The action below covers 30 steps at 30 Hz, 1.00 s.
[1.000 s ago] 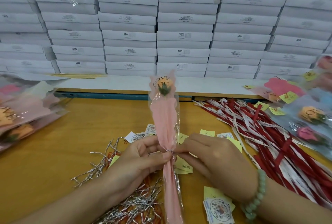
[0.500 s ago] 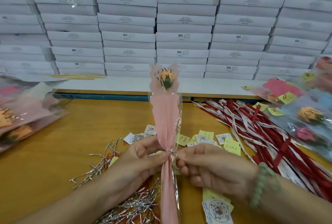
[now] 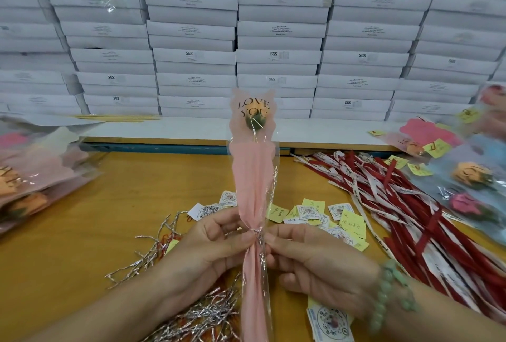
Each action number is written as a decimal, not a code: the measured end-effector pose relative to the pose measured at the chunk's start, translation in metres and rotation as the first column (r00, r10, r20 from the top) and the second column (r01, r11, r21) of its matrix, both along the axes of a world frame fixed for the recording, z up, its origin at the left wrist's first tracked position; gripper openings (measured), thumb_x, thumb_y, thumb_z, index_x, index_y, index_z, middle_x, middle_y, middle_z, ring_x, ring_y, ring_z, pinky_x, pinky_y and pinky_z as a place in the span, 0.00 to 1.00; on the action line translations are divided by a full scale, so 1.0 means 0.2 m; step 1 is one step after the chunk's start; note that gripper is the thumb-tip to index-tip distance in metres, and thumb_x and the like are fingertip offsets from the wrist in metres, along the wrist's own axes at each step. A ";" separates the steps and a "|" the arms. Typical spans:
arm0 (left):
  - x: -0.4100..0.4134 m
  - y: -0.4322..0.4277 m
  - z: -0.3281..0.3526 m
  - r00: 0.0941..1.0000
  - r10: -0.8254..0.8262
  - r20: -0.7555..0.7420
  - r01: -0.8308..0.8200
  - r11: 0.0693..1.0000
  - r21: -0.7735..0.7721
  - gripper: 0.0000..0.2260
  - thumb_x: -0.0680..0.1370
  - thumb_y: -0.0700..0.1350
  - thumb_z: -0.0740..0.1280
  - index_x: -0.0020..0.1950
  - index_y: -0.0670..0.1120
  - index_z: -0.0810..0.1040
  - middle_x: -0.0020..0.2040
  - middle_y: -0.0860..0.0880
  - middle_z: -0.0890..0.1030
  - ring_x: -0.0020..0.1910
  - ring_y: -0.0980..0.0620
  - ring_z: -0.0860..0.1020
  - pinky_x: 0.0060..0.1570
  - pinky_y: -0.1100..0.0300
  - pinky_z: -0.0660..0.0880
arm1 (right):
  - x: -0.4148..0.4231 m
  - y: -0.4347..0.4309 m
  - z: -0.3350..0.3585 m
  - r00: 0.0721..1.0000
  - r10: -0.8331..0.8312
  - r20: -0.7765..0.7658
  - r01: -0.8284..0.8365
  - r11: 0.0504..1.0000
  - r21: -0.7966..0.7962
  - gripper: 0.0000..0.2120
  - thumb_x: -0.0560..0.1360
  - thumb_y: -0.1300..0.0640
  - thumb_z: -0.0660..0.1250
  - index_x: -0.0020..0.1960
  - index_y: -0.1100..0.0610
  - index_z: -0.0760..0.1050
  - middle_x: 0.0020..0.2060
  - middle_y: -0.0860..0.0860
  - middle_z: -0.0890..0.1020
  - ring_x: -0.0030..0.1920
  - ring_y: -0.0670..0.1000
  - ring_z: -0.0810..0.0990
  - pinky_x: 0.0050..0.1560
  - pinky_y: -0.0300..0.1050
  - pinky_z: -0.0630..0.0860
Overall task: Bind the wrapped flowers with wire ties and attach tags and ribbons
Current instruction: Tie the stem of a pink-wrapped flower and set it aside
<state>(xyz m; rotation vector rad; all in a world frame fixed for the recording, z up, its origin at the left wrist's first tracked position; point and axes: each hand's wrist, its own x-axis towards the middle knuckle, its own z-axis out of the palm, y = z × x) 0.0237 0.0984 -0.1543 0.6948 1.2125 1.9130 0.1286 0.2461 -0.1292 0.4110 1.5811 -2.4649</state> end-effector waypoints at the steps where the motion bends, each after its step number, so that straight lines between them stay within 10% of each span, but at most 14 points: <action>1: 0.00 0.00 0.00 1.000 0.005 0.000 -0.005 1.000 -0.002 0.18 0.66 0.36 0.75 0.56 0.37 0.82 0.48 0.40 0.82 0.41 0.47 0.83 0.40 0.58 0.81 | 0.00 -0.01 -0.01 1.000 -0.007 -0.001 0.007 1.000 -0.007 0.09 0.72 0.60 0.67 0.50 0.63 0.76 0.33 0.52 0.80 0.31 0.44 0.78 0.24 0.34 0.71; 20: 0.00 0.00 0.01 0.999 -0.050 -0.015 0.051 0.999 0.020 0.24 0.62 0.44 0.83 0.55 0.39 0.83 0.52 0.38 0.83 0.52 0.45 0.83 0.50 0.56 0.80 | 0.02 0.02 0.05 0.939 0.283 0.194 -0.171 0.877 -0.450 0.08 0.77 0.58 0.63 0.41 0.60 0.76 0.34 0.50 0.70 0.29 0.45 0.70 0.24 0.34 0.62; 30: 0.01 0.00 0.00 1.000 -0.015 -0.005 0.015 0.999 0.044 0.15 0.66 0.37 0.76 0.52 0.41 0.84 0.48 0.44 0.84 0.47 0.49 0.84 0.45 0.59 0.80 | 0.04 -0.05 0.06 0.968 0.189 0.163 -0.168 0.976 -0.137 0.08 0.73 0.54 0.66 0.40 0.58 0.75 0.28 0.48 0.69 0.23 0.41 0.64 0.17 0.30 0.57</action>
